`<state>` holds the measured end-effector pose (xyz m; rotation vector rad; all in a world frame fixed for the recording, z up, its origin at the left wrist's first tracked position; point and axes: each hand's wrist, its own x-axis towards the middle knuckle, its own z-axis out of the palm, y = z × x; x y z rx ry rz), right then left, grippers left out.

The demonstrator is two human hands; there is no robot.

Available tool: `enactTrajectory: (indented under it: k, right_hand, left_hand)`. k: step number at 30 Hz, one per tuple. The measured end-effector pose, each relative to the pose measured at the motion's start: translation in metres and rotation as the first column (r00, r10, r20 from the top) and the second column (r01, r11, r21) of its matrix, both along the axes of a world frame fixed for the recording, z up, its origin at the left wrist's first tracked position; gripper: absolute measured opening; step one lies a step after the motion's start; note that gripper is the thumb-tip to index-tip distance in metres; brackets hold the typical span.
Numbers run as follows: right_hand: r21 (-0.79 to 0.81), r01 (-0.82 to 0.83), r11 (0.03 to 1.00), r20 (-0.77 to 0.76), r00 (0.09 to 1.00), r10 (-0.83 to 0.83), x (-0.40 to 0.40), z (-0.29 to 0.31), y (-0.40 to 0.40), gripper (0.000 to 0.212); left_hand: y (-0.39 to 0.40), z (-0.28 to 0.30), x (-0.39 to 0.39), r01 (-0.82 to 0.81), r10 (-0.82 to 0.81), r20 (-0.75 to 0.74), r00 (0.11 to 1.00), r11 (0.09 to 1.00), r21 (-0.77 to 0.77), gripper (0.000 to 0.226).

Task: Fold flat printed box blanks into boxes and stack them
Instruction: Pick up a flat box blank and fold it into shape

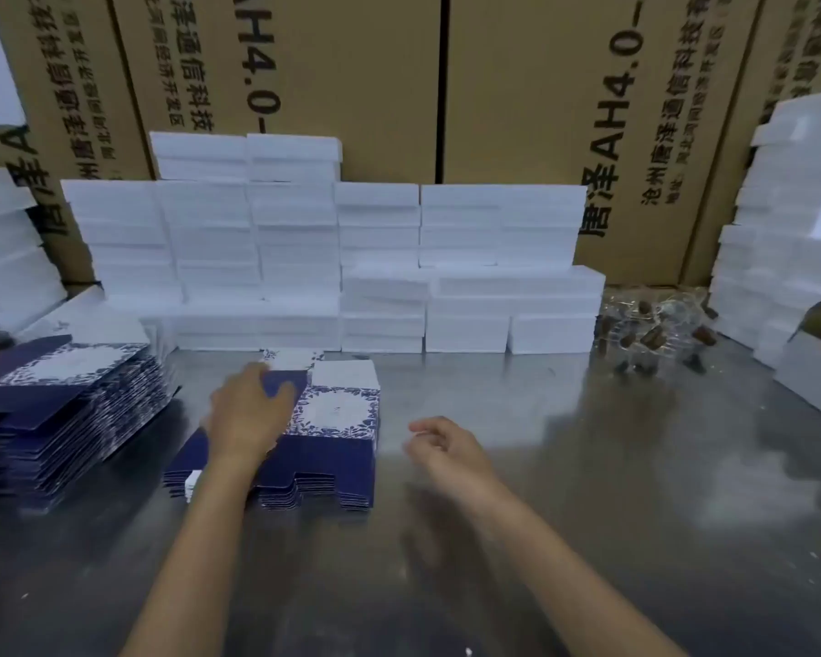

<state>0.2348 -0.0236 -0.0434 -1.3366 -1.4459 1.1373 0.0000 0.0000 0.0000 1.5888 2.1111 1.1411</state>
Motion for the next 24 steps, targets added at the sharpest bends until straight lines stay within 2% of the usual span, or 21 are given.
enactTrajectory:
  k: [2, 4, 6, 8, 12, 14, 16, 20, 22, 24]
  right_hand:
    - [-0.009, -0.020, 1.000, 0.079, 0.997, 0.021, -0.021, -0.005, 0.008, 0.038]
    - [-0.015, -0.078, 0.997, 0.086, 0.993, 0.079, -0.040, -0.011, 0.013, 0.035]
    - [-0.017, -0.081, 0.997, 0.079, 0.993, 0.082, -0.054, -0.016, 0.018, 0.025]
    - [0.013, -0.052, 0.999, 0.124, 0.991, 0.050, -0.064, -0.020, 0.021, 0.031]
    - [0.063, -0.052, 0.997, 0.164, 0.986, 0.041, -0.067, -0.025, 0.023, 0.042]
    - [0.019, -0.056, 0.998, 0.099, 0.994, 0.054, -0.067, -0.023, 0.023, 0.056]
    - [0.017, -0.070, 0.997, 0.008, 0.998, 0.070, -0.068, -0.021, 0.023, 0.060]
    - [0.079, -0.062, 0.995, 0.031, 0.998, 0.059, -0.071, -0.018, 0.023, 0.072]
    - [0.093, -0.034, 0.995, 0.025, 0.999, 0.032, -0.071, -0.016, 0.022, 0.072]
    - [0.073, -0.052, 0.996, -0.103, 0.993, 0.060, -0.071, -0.012, 0.020, 0.071]
  left_hand:
    - [0.001, -0.012, -0.015, -0.286, 0.284, -0.067, 0.957, 0.957, -0.034, 0.053]
    - [-0.003, -0.028, -0.030, -0.418, 0.404, -0.147, 0.903, 0.905, -0.078, 0.059]
    - [-0.005, -0.043, -0.034, -0.421, 0.386, -0.205, 0.899, 0.893, -0.162, 0.065]
    - [-0.005, -0.048, -0.034, -0.412, 0.358, -0.237, 0.903, 0.879, -0.242, 0.071]
    - [0.001, -0.046, -0.028, -0.418, 0.351, -0.295, 0.889, 0.885, -0.206, 0.068]
    - [0.002, -0.042, -0.028, -0.417, 0.371, -0.238, 0.898, 0.890, -0.187, 0.062]
    - [0.001, -0.038, -0.030, -0.420, 0.390, -0.194, 0.900, 0.895, -0.147, 0.054]
    - [-0.002, -0.029, -0.031, -0.417, 0.404, -0.131, 0.905, 0.905, -0.086, 0.050]
    - [-0.003, -0.027, -0.033, -0.396, 0.395, -0.025, 0.918, 0.916, -0.059, 0.050]
    - [-0.003, -0.025, -0.037, -0.400, 0.395, 0.116, 0.911, 0.916, 0.023, 0.046]
